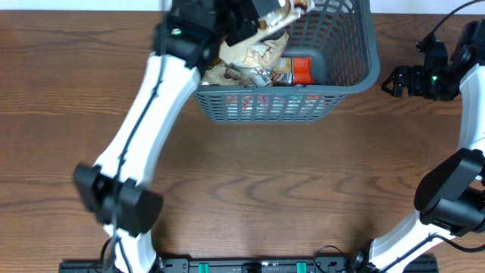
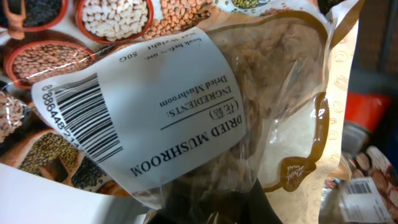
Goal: Pack container
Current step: 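Lift mushroom pouch with left gripper and lower it into basket, then open left gripper and withdraw it from the basket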
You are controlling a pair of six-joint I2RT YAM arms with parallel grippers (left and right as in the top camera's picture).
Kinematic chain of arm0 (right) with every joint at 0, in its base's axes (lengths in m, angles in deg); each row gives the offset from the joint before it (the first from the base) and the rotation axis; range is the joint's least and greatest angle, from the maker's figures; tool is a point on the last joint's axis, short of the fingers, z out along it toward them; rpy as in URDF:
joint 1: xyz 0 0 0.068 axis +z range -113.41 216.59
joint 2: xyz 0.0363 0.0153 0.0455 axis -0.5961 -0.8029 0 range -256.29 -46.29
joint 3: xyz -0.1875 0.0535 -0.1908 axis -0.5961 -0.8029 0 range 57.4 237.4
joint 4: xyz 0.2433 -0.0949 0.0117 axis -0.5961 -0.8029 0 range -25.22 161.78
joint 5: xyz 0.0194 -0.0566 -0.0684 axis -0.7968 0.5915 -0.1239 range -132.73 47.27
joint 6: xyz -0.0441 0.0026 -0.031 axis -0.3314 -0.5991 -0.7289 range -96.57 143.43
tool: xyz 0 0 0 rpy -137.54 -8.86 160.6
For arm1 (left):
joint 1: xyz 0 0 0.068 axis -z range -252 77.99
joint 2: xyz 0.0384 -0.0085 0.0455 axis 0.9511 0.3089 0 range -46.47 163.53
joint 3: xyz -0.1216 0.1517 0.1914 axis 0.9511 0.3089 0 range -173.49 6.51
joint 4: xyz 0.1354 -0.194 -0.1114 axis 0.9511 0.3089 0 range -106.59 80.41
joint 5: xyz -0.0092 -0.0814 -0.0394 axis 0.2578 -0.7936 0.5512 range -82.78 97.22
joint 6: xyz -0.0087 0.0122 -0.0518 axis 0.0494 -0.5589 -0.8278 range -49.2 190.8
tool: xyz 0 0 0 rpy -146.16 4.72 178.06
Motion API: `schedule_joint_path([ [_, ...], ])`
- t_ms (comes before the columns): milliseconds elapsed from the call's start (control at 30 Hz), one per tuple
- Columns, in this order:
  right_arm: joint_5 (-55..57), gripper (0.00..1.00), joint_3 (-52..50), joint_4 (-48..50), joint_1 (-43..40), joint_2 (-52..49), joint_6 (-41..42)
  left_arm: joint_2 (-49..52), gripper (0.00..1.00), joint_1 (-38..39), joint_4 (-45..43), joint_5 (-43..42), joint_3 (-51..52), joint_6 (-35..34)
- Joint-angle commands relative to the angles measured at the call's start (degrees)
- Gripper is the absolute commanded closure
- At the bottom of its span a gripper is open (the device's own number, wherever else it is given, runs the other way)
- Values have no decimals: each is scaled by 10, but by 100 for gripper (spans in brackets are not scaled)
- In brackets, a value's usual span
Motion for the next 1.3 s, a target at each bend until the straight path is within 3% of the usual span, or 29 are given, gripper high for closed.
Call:
schedule_joint_path([
  [0,-2,1,-3,0,4,3,-7,51,94,4,19,-4,-1,9],
  [233,-2,1,-3,4,4,3,-7,75,94,7,85,-2,-1,9],
  [267,-2,1,-3,5,4,3,-7,74,67,7,88,1,-1,5],
  [300,-2,1,-3,7,4,3,-7,72,2,7,90,4,-1,2],
  [433,-2,1,-3,28,4,3,-5,61,1,7,99,21,-1,-6],
  [700,-2,1,19,104,4,33,-2,4,1,-5,86,107,-1,-102],
  [933,1,1,72,118,4,102,0,-99,1,-88,104,107,-1,-353],
  [1033,16,1,72,114,4,142,20,-143,1,-135,150,107,-1,-416],
  [1167,56,1,64,70,4,201,35,-198,1,-195,241,104,3,-440],
  [1267,62,1,18,60,4,255,37,-243,1,-215,260,104,35,-432],
])
